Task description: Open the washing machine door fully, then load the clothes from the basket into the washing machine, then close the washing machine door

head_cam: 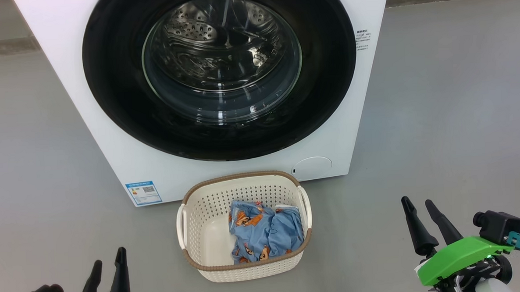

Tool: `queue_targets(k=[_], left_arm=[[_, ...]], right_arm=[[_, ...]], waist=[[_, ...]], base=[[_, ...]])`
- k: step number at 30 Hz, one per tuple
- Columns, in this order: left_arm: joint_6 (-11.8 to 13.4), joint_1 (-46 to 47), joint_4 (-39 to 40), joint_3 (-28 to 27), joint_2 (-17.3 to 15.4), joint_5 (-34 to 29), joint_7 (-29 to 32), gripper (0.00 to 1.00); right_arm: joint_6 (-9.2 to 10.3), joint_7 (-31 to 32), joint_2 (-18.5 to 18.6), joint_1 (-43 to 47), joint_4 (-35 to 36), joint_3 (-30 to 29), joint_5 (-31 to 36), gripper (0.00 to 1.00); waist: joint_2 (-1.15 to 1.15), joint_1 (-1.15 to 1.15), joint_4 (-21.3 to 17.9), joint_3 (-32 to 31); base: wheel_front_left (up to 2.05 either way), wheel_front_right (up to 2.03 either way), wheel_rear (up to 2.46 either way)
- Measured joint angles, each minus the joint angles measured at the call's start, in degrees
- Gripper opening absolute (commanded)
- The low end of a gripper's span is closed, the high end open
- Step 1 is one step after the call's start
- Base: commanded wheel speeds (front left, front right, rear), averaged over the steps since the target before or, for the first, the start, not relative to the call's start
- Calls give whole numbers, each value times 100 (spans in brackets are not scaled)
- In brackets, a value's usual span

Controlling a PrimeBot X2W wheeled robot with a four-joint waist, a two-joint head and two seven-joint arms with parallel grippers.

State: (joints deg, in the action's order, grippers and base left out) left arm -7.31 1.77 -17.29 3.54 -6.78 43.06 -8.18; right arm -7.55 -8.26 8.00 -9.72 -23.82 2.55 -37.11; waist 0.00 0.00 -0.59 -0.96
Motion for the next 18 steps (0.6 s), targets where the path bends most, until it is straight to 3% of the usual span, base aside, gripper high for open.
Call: queue_targets(k=[18], left_arm=[[-1,116,-235,109,-135,-1133,-300,100]], right_arm=[[0,-144,199,-259,-346,242,1012,100]], waist=[[0,0,23,-54]], base=[[0,0,0]])
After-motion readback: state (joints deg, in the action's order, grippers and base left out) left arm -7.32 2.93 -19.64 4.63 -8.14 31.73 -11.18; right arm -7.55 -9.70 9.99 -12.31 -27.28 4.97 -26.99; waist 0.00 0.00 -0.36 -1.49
